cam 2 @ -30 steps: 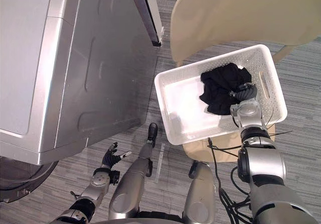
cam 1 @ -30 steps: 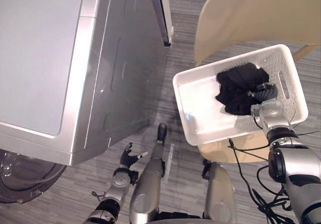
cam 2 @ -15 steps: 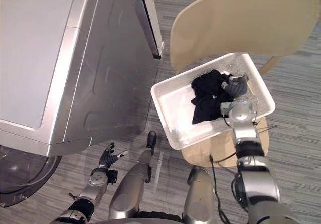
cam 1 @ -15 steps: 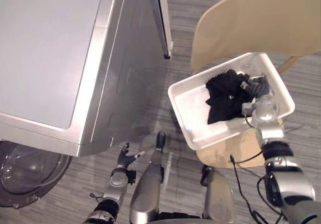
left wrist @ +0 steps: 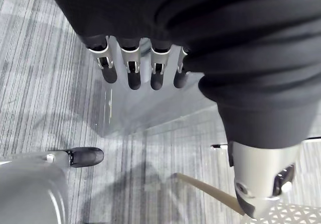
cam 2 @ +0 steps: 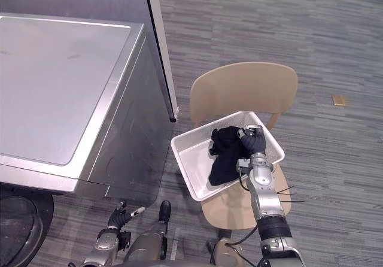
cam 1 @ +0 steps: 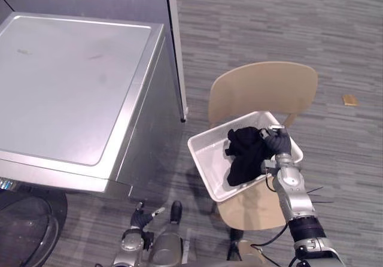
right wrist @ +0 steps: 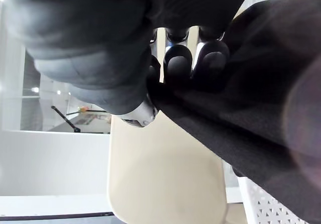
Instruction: Pick up the laundry basket with both hands and put the clothes into the washing machine.
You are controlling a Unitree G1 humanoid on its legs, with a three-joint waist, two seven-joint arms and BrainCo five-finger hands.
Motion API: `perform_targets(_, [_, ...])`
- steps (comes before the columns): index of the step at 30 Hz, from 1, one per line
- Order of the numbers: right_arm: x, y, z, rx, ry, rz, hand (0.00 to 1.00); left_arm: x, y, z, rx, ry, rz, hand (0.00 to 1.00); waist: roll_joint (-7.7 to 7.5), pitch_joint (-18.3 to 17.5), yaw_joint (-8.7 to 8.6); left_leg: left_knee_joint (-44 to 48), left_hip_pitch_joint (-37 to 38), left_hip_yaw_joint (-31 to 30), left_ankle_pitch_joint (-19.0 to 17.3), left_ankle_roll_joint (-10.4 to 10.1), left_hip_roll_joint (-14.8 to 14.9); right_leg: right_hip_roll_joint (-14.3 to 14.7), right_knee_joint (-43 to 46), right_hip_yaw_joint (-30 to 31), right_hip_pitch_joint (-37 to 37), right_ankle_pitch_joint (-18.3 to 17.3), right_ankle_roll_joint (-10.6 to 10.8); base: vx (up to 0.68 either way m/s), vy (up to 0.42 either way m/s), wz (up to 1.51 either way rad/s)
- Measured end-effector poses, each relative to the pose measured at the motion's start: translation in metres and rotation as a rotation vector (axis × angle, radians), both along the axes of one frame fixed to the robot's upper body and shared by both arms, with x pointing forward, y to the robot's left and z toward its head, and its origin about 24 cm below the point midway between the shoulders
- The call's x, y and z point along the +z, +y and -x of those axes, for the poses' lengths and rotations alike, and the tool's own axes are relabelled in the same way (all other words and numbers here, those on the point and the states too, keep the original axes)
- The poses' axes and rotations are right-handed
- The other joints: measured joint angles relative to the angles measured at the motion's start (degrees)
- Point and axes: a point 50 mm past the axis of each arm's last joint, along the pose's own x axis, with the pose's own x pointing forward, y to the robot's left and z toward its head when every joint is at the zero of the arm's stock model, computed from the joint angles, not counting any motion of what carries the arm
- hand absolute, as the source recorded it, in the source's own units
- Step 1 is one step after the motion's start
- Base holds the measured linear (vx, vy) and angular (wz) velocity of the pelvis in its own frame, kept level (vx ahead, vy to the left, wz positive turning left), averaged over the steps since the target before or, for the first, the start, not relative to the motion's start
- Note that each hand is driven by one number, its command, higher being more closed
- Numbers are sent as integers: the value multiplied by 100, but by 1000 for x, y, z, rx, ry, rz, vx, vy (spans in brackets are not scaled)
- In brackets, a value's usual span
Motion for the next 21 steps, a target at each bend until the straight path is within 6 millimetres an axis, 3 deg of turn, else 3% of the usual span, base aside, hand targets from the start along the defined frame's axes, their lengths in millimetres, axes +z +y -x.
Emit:
perform_targets(3, [-6,2,4,10,13,-99,100,-3,1,8,-5,22,-12,0,-8,-49,1,-1,52,12,-18,15,15,44,-116,70,105,0,1,-2,0,-1])
perform_targets(9, [-12,16,7,13,-46,-547,100,-5,6,18,23,46,-16,0,-34,-166,19,-1,100,22,-36,2,55,104,-195,103,200,63,-12,32,-16,0])
perform_targets(11, [-5,32,6,55,-119,-760,100,-5,7,19,28,48,-16,0,-40,-169,44,3,106,131,-42,-8,95,144,-263,213,174,141,-72,50,-26,-20])
perform_targets(13, [6,48,5,112,-178,-875,100,-5,7,17,28,44,-17,0,-50,-171,183,33,100,337,-49,-7,156,191,-285,430,38,227,-98,44,-15,-53])
perform_targets(15, [17,67,5,188,-226,-988,100,-4,6,15,26,39,-16,0,-61,-172,193,42,62,486,-65,-25,227,239,-150,572,-175,262,-136,28,-23,-52])
perform_targets(19, [22,78,6,218,-265,-1146,100,-1,4,4,22,11,-12,0,-94,-151,174,739,-284,374,-355,29,278,257,617,707,-472,12,-113,-13,-21,12])
perform_targets(21, [37,77,8,238,-348,-1212,100,2,5,-2,36,-14,-8,0,-114,-125,128,1168,-534,79,-492,49,286,223,1967,1064,-698,-809,-122,-41,-89,78])
